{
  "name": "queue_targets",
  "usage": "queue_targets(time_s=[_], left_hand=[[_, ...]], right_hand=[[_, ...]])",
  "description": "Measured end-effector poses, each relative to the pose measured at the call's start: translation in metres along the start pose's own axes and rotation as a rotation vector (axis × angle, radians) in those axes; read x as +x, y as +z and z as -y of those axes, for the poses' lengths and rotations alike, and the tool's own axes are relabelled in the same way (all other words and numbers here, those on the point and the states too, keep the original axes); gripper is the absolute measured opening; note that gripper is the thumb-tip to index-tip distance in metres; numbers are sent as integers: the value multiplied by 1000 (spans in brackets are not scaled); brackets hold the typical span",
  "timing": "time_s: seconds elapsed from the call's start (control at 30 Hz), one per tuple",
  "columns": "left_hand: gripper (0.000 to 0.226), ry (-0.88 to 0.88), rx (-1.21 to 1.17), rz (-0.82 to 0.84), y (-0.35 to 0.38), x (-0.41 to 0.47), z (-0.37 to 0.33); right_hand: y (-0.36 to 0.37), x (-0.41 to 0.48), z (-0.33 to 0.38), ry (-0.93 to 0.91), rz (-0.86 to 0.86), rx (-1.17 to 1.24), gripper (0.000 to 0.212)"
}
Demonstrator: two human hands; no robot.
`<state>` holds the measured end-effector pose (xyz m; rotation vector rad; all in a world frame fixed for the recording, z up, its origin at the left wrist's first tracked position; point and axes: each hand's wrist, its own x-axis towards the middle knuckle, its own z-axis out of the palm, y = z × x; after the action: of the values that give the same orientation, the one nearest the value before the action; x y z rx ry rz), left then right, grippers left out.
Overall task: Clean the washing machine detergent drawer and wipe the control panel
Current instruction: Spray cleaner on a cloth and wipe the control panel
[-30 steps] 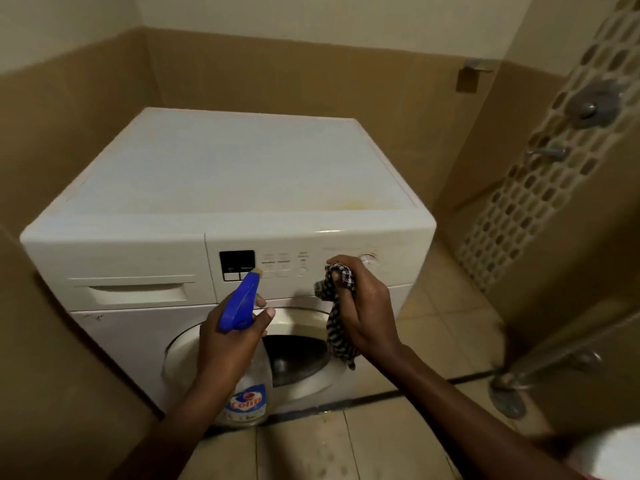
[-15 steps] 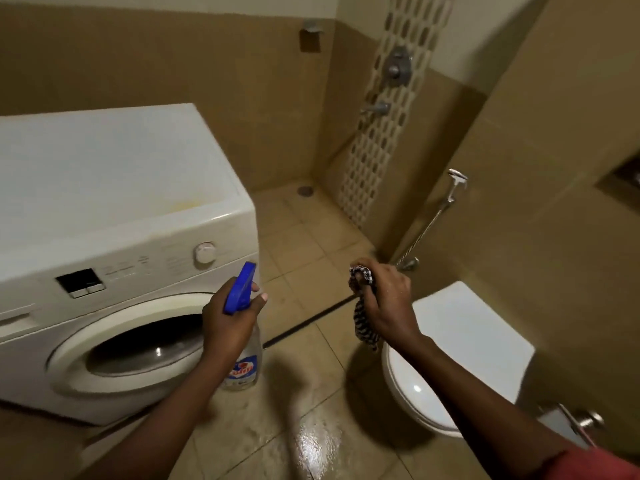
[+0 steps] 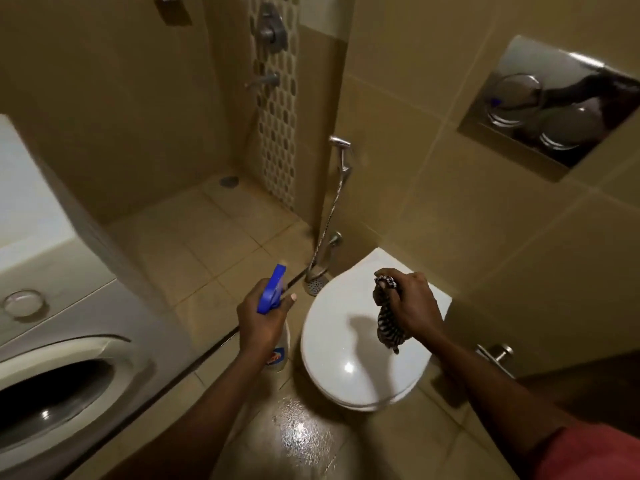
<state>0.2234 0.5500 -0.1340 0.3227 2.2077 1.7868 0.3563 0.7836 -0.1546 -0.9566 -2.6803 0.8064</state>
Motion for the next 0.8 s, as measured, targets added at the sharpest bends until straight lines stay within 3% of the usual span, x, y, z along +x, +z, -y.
queue_targets(time_s=[0.17, 0.3, 0.57, 0.7, 0.8], left_hand=[[27, -38, -28, 130, 67, 17, 10], [19, -22, 9, 242, 115, 36, 33], [27, 112, 84, 347, 173, 64, 60], [30, 176, 153, 388, 176, 80, 70], [36, 116, 168, 374, 163, 78, 84]], right_hand=[[9, 17, -68, 111, 157, -94, 30], [29, 28, -93, 170, 126, -43, 32], [76, 43, -114, 233, 160, -19, 38], [111, 40, -112, 228, 258, -17, 62], [132, 34, -99, 276, 353, 60, 73]])
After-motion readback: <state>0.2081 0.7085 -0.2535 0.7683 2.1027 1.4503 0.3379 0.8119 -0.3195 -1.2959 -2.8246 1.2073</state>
